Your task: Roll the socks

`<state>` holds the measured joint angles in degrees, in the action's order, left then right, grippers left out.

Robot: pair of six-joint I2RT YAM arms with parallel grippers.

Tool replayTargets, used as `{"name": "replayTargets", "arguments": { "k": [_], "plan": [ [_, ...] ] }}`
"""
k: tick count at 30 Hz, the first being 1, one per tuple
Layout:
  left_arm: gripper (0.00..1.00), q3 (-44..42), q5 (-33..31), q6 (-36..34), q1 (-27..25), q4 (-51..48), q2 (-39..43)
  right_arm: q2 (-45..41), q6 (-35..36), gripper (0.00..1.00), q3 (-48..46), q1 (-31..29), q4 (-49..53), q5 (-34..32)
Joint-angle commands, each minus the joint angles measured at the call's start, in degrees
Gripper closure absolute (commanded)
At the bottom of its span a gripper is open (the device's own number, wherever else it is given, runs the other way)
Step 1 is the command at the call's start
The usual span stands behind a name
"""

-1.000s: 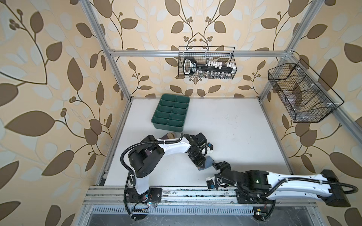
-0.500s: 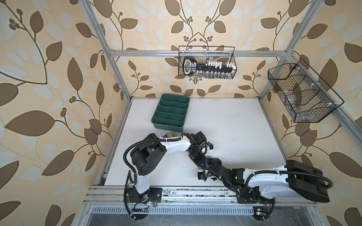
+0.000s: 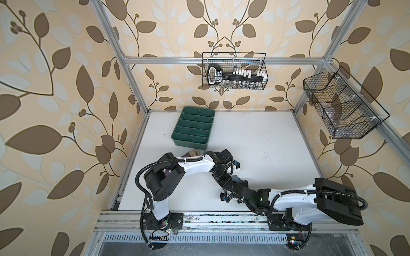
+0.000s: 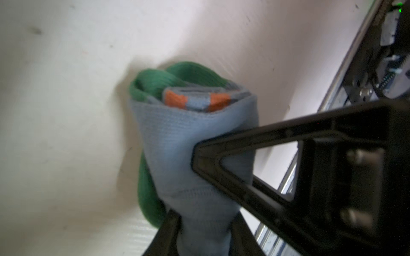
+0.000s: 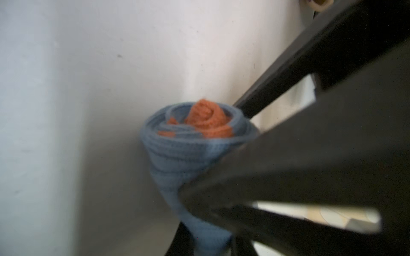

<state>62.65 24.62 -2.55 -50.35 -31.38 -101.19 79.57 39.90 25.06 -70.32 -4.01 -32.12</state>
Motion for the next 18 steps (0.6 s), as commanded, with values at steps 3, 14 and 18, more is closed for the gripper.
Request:
{"name": "replayTargets", "arguments": {
  "k": [3,14,18],
  "plan": [
    [0.55,-1.50,-15.92,1.01,-0.10,0.04,15.55,-1.28,-8.04,1.00,4.10,-0.87,17.90,5.17],
    [0.33,-7.37,-38.69,-9.48,-0.01,-7.51,57.78,-1.18,-16.29,1.00,16.88,7.10,40.92,23.60],
    [0.37,-2.42,-26.92,-20.01,-0.01,-20.34,63.22,4.09,-13.97,0.97,22.25,13.69,47.98,37.12]
  ]
}}
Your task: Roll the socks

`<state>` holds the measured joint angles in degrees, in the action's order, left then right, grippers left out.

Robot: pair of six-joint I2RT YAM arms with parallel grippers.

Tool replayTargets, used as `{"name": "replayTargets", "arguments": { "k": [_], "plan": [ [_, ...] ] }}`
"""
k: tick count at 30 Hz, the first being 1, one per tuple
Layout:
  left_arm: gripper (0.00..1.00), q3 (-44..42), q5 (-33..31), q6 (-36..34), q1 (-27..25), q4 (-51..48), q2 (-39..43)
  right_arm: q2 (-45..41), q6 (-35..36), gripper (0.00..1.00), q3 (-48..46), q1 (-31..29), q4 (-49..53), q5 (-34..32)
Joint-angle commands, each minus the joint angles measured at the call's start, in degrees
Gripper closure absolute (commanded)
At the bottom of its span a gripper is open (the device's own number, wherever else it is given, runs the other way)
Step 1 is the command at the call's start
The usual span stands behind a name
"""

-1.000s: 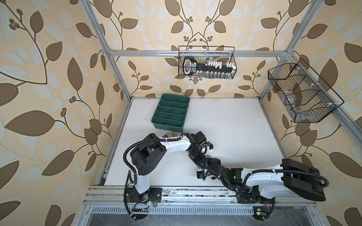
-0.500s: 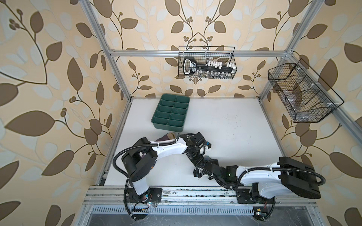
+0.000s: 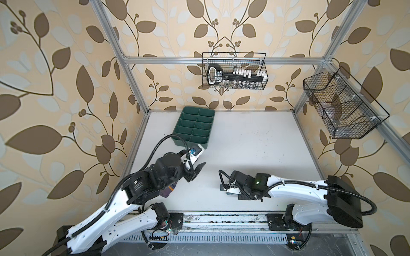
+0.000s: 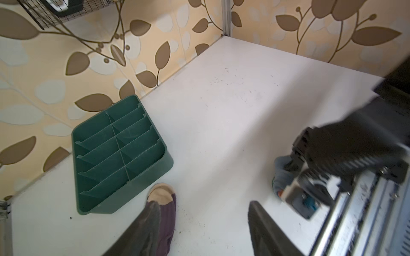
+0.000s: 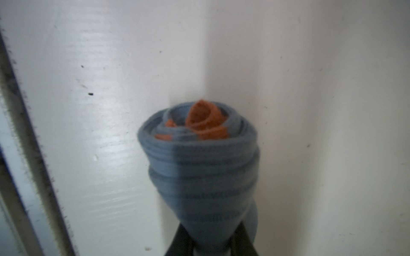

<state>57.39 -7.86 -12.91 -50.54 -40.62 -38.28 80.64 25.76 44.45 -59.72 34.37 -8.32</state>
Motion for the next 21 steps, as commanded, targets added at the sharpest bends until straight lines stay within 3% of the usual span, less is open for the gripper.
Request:
{"name": "replayTargets", "arguments": {
  "k": [1,5,8,10,16,21],
  "plan": [
    [0.37,3.96,6.95,-11.08,0.18,-13.67,-0.04,4.60,0.93,0.96,4.13,4.41,11.60,15.94],
    [0.40,6.10,7.85,-14.05,0.10,-18.96,-4.99,12.35,3.44,0.93,9.86,8.34,17.94,21.27],
    [0.41,4.52,7.71,-13.61,-1.57,-16.89,-9.29,17.19,4.21,0.93,13.32,11.00,19.54,22.05],
    [0.41,2.91,4.81,-12.70,-5.68,-14.01,-11.20,20.02,5.30,0.93,15.49,12.41,20.37,22.81],
    [0.38,-4.83,-12.33,-13.65,-23.72,-4.57,-18.79,26.03,8.04,0.91,20.00,15.50,20.81,24.12],
    [0.38,-10.62,-14.77,-13.22,-28.45,7.03,-26.23,28.71,9.79,0.89,22.06,16.76,19.83,24.00]
  ]
}}
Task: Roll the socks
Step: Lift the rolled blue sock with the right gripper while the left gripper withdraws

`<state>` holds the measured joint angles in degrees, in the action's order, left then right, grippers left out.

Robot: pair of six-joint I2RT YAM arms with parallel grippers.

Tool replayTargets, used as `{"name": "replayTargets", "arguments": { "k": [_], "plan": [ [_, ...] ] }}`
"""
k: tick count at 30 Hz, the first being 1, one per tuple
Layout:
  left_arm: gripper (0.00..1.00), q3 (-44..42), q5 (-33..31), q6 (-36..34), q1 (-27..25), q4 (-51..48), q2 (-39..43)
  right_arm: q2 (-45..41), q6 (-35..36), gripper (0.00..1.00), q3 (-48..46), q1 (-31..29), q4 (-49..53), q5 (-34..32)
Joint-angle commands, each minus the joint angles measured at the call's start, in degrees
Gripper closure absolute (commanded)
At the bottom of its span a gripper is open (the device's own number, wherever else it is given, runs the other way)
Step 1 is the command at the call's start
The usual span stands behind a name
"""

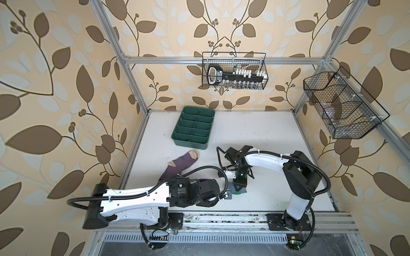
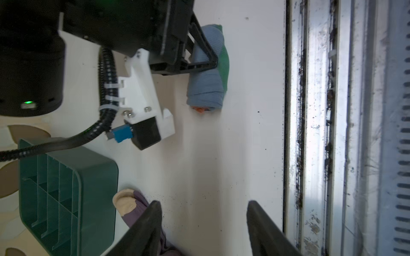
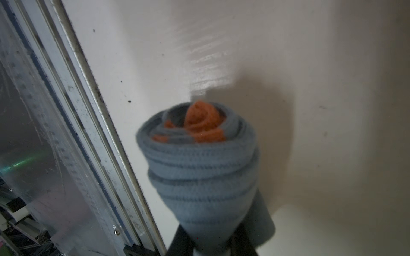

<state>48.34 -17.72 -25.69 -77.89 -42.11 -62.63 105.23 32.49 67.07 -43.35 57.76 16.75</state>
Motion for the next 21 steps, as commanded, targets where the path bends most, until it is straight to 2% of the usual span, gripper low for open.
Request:
{"name": "replayTargets", "arguments": {
  "k": [1,7,11,15,18,20,21],
  "plan": [
    [0.37,-2.09,-4.73,-0.18,-1.46,11.19,-3.28,4.42,3.26,0.89,-0.36,0.73,-3.93,-0.78],
    [0.34,0.13,-5.30,-0.07,-1.70,20.99,-12.88,5.73,4.87,0.89,0.24,2.81,-5.26,1.32],
    [0.40,3.92,-9.56,3.30,-1.73,20.17,-15.30,4.16,5.21,0.91,-0.98,3.42,-7.62,2.78],
    [0.37,4.75,-16.78,6.47,-1.72,16.85,-4.30,-3.23,5.22,0.98,-3.58,4.86,-11.96,7.23],
    [0.21,3.75,-24.91,9.29,-0.84,16.50,8.32,-8.91,3.90,1.00,-3.73,6.47,-14.95,8.15],
    [0.11,3.04,-31.70,15.51,2.65,16.71,15.60,-12.39,3.31,1.00,-3.17,7.31,-16.57,7.69],
    [0.09,3.47,-32.70,19.61,5.16,14.93,17.89,-13.92,3.44,1.00,-3.01,7.63,-17.38,7.57]
  ]
}}
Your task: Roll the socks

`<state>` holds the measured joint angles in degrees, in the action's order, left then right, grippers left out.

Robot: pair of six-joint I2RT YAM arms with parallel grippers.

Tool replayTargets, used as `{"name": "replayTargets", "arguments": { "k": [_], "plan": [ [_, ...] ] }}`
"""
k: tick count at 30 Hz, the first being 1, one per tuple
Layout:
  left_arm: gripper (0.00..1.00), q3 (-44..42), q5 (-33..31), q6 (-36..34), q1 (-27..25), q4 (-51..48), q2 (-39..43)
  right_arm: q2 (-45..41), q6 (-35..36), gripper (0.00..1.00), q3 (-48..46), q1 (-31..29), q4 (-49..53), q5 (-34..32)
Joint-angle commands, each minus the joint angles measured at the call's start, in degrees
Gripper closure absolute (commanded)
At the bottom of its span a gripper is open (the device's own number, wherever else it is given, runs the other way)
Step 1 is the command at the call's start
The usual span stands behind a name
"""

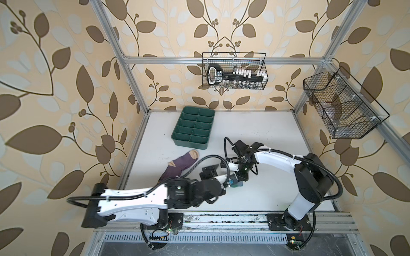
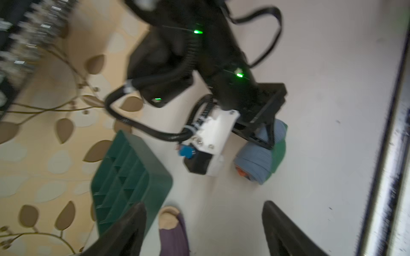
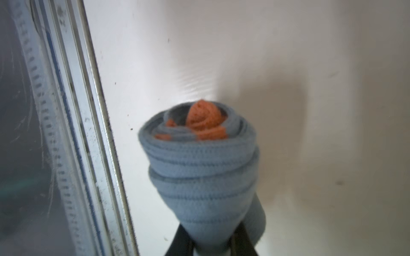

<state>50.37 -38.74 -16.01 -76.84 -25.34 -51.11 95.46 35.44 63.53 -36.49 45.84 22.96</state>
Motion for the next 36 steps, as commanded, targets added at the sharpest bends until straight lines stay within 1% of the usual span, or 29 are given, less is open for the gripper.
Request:
{"name": "replayTargets", "arguments": {
  "k": [1,2,3,5,7,9,12,13,15,17,18,19,21,23,26,28,31,32,36],
  "plan": [
    [0.05,1.84,-11.92,14.15,7.67,-3.53,8.65,-5.81,0.19,1.00,0.50,1.16,-6.75,1.38],
    [0.01,1.94,-10.86,17.92,11.29,-4.82,10.39,-7.92,-0.11,1.00,0.35,1.54,-8.32,1.54],
    [0.01,1.71,-9.44,19.62,14.26,-4.77,11.64,-9.67,-0.50,1.00,0.21,1.84,-9.80,1.35],
    [0.01,1.06,-6.33,20.67,19.72,-3.41,12.68,-14.09,-1.84,1.00,-0.43,2.29,-13.54,0.62],
    [0.01,2.35,-6.18,22.58,23.70,-4.25,10.37,-18.16,-4.27,1.00,-1.51,2.58,-17.57,-1.40],
    [0.01,5.04,-4.36,24.00,27.95,-6.51,5.63,-22.02,-7.69,1.00,-2.68,2.90,-21.07,-4.39],
    [0.01,9.74,1.92,26.15,38.09,-9.29,-3.02,-27.92,-13.32,1.00,-4.95,2.94,-24.76,-8.47],
    [0.01,11.32,4.68,27.18,42.47,-9.60,-5.94,-29.85,-15.41,1.00,-5.88,2.97,-25.98,-9.44],
    [0.01,14.16,11.13,29.10,51.56,-10.31,-11.26,-33.41,-18.35,1.00,-8.00,2.92,-27.26,-9.89],
    [0.05,15.97,17.73,30.46,60.27,-9.05,-16.84,-37.04,-21.20,1.00,-10.32,2.74,-28.22,-9.30],
    [0.08,16.92,20.63,30.78,63.56,-8.17,-19.82,-38.50,-22.17,1.00,-11.39,2.38,-28.34,-8.10],
    [0.10,18.28,21.83,30.97,65.56,-8.05,-22.58,-39.54,-22.40,1.00,-12.10,1.96,-28.27,-6.71],
    [0.15,21.55,22.89,30.14,67.96,-8.06,-28.70,-41.08,-20.98,1.00,-13.00,-0.13,-26.69,-5.28],
    [0.17,24.56,22.22,29.49,68.79,-7.99,-34.22,-41.80,-19.16,1.00,-13.40,-2.66,-25.09,-5.88],
    [0.18,27.45,20.85,28.61,69.94,-6.40,-40.01,-41.74,-18.03,1.00,-13.40,-5.43,-23.47,-7.10],
    [0.21,29.88,21.07,27.67,70.75,-6.15,-43.65,-41.66,-17.94,1.00,-13.47,-6.44,-23.03,-6.82],
    [0.25,34.99,19.48,24.69,70.95,-6.77,-49.82,-41.71,-17.78,1.00,-14.18,-7.51,-22.99,-6.53],
    [0.26,37.12,17.71,24.20,71.02,-7.60,-51.83,-41.73,-17.78,1.00,-14.39,-7.71,-22.91,-6.37],
    [0.28,43.95,17.21,21.58,71.51,-8.73,-58.85,-41.21,-17.21,1.00,-14.33,-8.45,-21.62,-6.14]
  ]
}}
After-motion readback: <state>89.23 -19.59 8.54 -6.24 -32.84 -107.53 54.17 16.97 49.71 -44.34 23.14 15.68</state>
